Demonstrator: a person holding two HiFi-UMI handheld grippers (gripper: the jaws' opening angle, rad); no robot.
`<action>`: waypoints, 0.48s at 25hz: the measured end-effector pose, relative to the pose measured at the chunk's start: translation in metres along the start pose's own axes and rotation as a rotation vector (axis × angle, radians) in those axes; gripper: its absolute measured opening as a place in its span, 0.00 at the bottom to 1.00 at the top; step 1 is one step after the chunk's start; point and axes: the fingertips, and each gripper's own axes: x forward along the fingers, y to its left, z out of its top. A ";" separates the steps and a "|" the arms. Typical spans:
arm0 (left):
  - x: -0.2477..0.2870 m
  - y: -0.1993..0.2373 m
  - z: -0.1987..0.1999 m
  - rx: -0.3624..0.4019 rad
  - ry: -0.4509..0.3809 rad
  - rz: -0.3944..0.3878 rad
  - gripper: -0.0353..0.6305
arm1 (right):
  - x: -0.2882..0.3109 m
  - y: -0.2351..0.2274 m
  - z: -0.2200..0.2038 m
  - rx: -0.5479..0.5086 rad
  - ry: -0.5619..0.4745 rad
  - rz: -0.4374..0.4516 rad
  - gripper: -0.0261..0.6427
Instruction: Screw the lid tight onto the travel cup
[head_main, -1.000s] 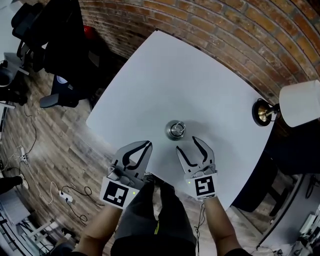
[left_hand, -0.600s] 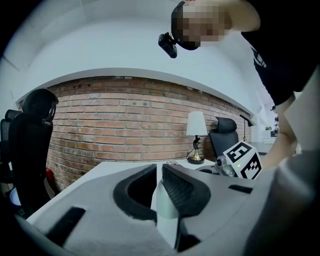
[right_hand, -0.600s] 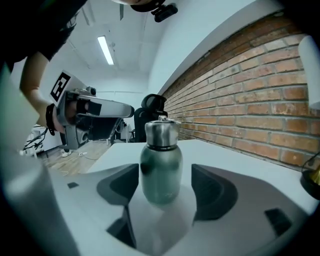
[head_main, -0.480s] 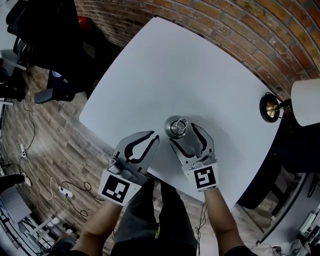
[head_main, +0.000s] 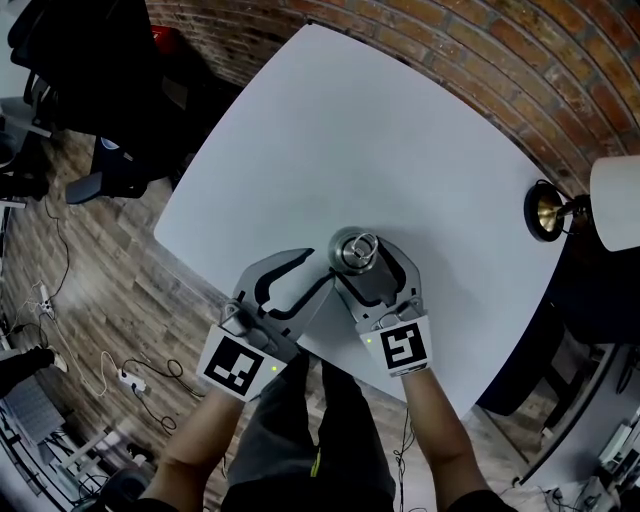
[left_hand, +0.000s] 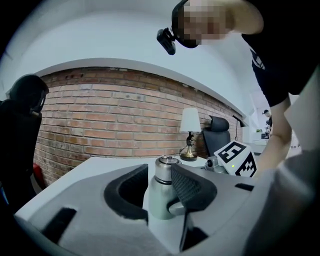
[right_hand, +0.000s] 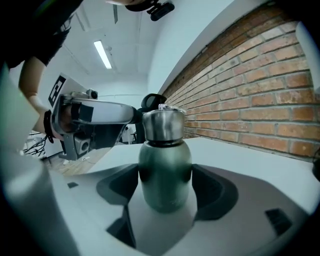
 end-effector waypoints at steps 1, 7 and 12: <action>0.004 -0.001 0.002 0.015 -0.011 -0.018 0.27 | 0.001 -0.001 0.000 -0.006 0.001 0.000 0.50; 0.023 -0.009 0.014 0.075 -0.056 -0.091 0.37 | 0.002 -0.001 0.000 -0.010 0.003 0.014 0.50; 0.037 -0.012 0.012 0.065 -0.043 -0.080 0.39 | 0.002 -0.001 0.000 -0.006 0.001 0.020 0.50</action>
